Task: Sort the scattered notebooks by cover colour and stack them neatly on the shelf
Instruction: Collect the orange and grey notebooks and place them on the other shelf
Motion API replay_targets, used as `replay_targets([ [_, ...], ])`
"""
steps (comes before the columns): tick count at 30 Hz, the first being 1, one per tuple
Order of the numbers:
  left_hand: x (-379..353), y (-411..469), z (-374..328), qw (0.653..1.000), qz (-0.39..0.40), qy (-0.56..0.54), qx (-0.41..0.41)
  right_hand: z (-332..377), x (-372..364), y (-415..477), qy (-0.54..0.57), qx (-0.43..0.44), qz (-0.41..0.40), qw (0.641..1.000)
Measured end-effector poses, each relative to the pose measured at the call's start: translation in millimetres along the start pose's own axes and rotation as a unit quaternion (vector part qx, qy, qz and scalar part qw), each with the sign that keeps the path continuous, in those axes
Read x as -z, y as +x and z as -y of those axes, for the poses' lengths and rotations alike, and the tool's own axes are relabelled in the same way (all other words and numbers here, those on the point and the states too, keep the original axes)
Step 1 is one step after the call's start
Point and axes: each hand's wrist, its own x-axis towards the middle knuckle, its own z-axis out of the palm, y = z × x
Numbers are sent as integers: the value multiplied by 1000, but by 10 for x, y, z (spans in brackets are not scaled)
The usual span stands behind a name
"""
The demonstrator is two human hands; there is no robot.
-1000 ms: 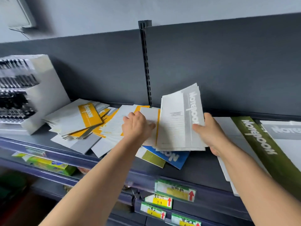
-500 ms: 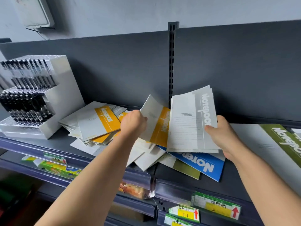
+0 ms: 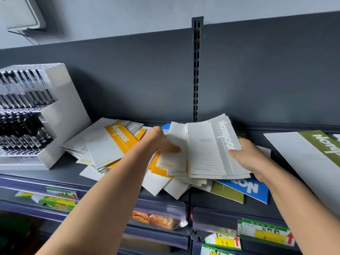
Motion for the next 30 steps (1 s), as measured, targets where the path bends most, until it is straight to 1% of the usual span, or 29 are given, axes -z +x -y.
replay_targets([
  [3,-28,-35,-88,998,-7,27,-52,1,17,-10,42,8,-38,998],
  [6,-18,-48,-118,996,-41,21,-79,21,45,-51,86,10,-83,993],
  [10,-15,-20,-59,990,-116,-19,-78,36,40,-106,131,10,-104,986],
  [12,2,5,-5,987,-132,-56,-69,46,35,-135,156,8,-109,982],
  [14,30,10,33,987,-110,-112,-45,59,30,-178,184,6,-114,976],
  [16,54,-37,56,981,-71,-177,-23,59,10,-210,192,4,-119,974],
  [18,71,-116,31,969,-5,-245,-14,44,-12,-248,188,-3,-117,975],
  [20,80,-195,-12,957,53,-285,-23,24,-22,-310,194,-12,-115,974],
  [21,84,-238,-35,952,64,-297,-33,0,-14,-348,204,-14,-117,972],
  [23,97,-338,-107,942,63,-325,-55,-63,59,-453,235,-5,-134,963],
  [24,107,-390,-144,932,63,-352,-63,-95,114,-511,255,-2,-145,956],
  [27,91,-612,-353,887,102,-444,-75,-190,365,-776,319,-16,-177,931],
  [30,-59,-801,-668,875,129,-456,-96,-317,684,-1070,366,-23,-206,907],
])
